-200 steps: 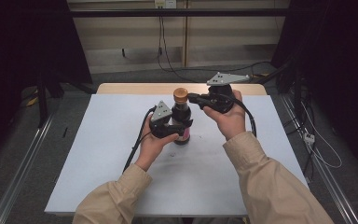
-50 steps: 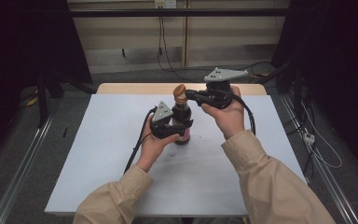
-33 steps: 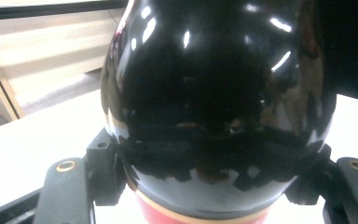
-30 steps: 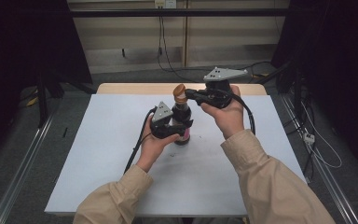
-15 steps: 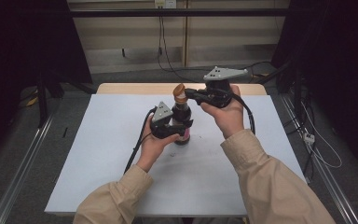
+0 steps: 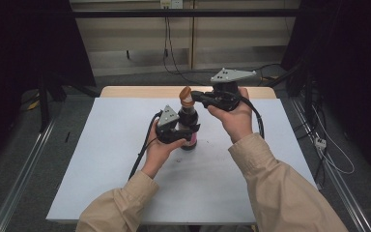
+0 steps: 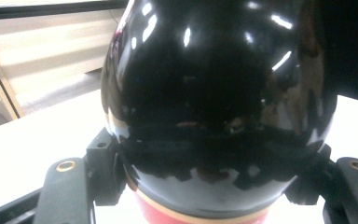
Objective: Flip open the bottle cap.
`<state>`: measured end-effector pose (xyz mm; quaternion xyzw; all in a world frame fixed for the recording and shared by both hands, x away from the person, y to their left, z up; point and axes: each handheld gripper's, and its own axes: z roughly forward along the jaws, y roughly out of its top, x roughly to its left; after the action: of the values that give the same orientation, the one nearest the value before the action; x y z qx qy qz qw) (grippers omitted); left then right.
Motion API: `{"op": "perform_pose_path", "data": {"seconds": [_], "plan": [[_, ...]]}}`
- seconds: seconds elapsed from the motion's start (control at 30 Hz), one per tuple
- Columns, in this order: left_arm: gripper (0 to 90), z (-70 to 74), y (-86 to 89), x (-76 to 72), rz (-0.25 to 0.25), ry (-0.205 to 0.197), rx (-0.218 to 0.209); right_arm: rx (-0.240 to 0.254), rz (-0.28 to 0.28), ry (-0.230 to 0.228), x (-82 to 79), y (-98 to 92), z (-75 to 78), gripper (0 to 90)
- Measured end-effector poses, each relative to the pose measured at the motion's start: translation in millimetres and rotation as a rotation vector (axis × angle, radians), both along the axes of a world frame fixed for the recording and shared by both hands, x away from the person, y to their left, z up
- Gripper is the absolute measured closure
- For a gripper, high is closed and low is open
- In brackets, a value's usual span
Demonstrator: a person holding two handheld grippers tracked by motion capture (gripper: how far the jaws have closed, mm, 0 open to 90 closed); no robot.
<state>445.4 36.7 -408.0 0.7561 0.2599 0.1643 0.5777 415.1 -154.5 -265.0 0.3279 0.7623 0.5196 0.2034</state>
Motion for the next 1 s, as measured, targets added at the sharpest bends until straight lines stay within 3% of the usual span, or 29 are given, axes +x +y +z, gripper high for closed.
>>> {"op": "perform_pose_path", "data": {"seconds": [1.0], "plan": [[30.4,-0.3,-0.7,-0.7,0.001,-0.002,0.001,0.003,0.002,-0.011,2.4,6.0,4.8,90.0]]}}
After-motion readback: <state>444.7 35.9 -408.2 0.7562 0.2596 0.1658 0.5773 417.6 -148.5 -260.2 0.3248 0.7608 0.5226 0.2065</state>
